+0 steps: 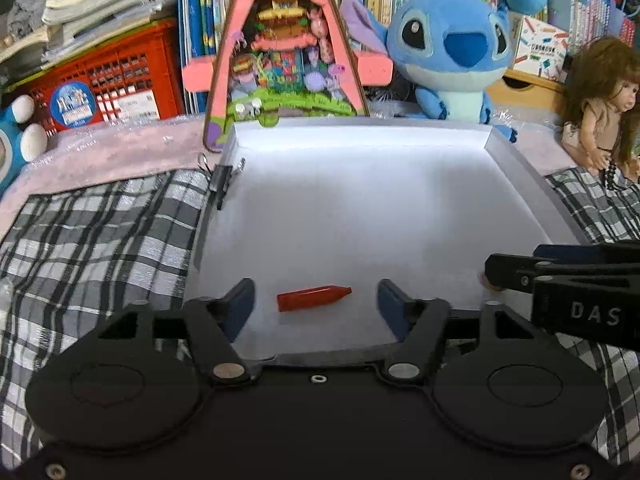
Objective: Organize rigid objects
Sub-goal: 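Open both tools to drop the stick and ball into the tray, then grasp a light blue clip with the left tool while the right tool grasps the clear lid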
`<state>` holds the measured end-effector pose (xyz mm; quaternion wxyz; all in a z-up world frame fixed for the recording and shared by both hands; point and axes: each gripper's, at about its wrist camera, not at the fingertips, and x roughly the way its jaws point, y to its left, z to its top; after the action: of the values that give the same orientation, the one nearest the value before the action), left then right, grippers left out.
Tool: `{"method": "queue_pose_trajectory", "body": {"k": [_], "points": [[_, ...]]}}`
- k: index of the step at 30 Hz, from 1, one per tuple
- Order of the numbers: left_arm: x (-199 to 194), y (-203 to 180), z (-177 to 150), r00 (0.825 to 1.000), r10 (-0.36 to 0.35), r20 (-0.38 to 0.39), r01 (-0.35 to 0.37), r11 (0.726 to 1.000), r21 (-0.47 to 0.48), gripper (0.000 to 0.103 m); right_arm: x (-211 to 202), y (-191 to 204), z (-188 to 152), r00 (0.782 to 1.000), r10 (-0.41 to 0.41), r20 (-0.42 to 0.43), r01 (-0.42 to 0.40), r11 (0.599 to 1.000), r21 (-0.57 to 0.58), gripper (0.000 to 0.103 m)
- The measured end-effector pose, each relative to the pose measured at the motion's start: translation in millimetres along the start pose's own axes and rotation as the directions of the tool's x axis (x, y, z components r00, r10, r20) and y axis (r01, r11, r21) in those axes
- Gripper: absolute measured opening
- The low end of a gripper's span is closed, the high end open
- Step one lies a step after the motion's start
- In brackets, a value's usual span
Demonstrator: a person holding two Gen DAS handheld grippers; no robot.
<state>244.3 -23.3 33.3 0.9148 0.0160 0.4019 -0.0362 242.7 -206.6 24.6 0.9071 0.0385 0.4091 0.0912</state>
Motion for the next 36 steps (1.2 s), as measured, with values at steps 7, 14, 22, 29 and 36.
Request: {"method": "queue_pose_trajectory", "body": {"k": [7,14,22,29,36], "points": [[-42.8,0.9,-18.7,0.994,0.007,0.112,-0.016,0.997,0.078,0.092,-38.8,-0.6,-13.2,0.996,0.029,0.088,-0.024,0.998,-0.058,0.078],[-82.6,11.1,-50.3,0.986,-0.042,0.163,0.032,0.997,0.066,0.095,-79.8,2.3,-42.9,0.984,0.063,0.169,-0.040,0.990,-0.135,0.087],[-113.2,22.7,-95.8,0.973,-0.103,0.205,0.103,0.995,0.010,0.095,-112.8,5.0,-82.9,0.966,0.102,0.236,-0.060,0.982,-0.181,0.090],[-126.0,27.0,-131.4,0.971,-0.101,0.216,0.108,0.994,-0.018,0.095,-129.0,14.8,-123.4,0.951,0.114,0.288,-0.044,0.970,-0.240,0.093],[-133.3,28.8,-157.2,0.970,-0.085,0.226,0.094,0.995,-0.030,0.095,-137.7,23.7,-154.2,0.945,0.132,0.299,-0.054,0.965,-0.255,0.094]]}}
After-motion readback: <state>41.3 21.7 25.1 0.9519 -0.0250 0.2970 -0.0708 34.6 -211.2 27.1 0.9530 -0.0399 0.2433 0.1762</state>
